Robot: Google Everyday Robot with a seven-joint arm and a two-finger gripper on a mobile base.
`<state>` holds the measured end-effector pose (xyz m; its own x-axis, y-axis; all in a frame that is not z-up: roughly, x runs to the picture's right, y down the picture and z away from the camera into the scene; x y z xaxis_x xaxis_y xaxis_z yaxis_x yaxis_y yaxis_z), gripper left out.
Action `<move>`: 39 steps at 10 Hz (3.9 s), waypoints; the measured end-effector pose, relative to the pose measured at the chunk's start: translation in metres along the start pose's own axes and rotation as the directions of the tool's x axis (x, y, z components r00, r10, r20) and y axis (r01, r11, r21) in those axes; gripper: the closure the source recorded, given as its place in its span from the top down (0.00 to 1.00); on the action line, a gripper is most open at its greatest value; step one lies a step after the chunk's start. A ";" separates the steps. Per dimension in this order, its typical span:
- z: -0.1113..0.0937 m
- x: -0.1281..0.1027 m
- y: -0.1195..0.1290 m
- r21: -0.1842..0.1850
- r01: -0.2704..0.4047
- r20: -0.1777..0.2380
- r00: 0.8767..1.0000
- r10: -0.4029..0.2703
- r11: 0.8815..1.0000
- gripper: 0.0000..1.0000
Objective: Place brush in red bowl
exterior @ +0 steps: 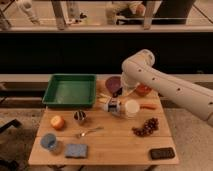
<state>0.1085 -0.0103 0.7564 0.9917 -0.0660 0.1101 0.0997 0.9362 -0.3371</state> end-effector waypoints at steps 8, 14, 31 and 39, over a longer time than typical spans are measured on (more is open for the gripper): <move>-0.111 0.045 -0.044 0.158 -0.065 -0.131 0.988 0.087 0.985 0.03; -0.102 0.171 -0.071 0.222 -0.121 -0.180 0.970 0.162 0.968 0.03; 0.020 0.200 -0.089 0.224 -0.079 -0.138 0.984 0.112 0.971 0.03; 0.052 0.192 -0.099 0.200 -0.021 -0.152 0.987 0.052 0.980 0.03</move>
